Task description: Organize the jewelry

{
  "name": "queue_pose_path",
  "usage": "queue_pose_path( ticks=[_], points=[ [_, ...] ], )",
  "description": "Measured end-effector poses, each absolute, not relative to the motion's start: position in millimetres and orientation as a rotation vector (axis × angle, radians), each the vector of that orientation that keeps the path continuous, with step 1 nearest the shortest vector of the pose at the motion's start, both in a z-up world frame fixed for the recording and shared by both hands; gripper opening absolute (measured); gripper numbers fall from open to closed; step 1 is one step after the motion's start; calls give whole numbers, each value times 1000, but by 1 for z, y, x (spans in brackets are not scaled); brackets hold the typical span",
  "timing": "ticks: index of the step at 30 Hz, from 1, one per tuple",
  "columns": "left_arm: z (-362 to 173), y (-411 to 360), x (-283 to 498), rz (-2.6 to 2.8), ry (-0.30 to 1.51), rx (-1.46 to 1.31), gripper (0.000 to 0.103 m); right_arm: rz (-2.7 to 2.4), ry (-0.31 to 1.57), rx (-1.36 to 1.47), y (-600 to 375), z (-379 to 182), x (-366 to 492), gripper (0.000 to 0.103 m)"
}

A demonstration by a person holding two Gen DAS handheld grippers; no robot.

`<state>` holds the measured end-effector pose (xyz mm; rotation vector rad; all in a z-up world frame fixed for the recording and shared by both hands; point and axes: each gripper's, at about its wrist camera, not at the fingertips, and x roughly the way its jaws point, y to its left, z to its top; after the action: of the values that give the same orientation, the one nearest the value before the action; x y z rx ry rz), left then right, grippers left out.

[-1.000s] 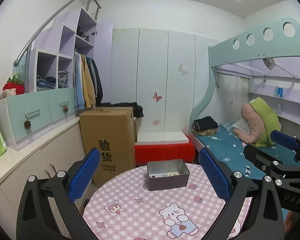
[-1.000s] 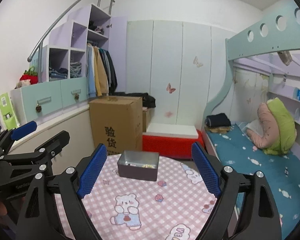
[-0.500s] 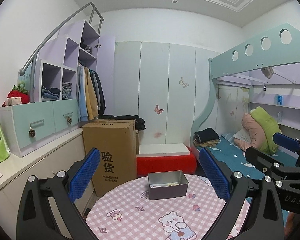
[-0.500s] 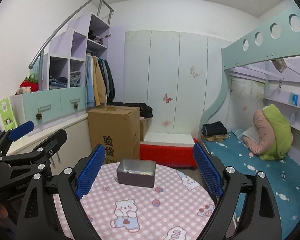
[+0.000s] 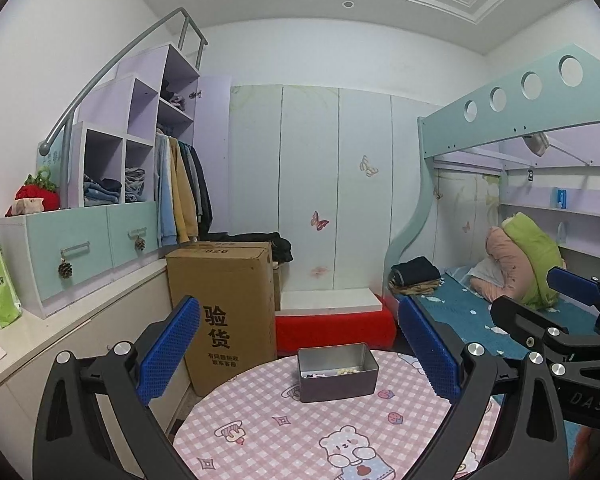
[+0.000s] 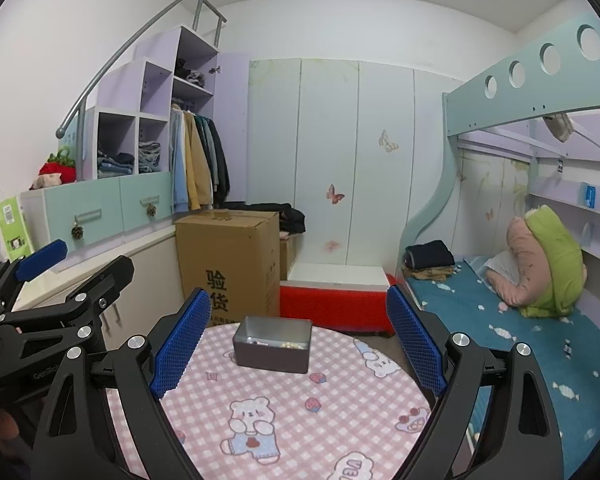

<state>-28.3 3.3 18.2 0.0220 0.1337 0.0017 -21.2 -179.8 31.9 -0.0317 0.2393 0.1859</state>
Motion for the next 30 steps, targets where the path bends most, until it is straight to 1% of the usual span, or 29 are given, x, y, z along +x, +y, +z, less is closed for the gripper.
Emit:
queue_pose_path(
  ticks=[30],
  points=[
    [15,2,-16,-7,154,38,96,180,263,-21,-185,18,-9,87]
  ],
)
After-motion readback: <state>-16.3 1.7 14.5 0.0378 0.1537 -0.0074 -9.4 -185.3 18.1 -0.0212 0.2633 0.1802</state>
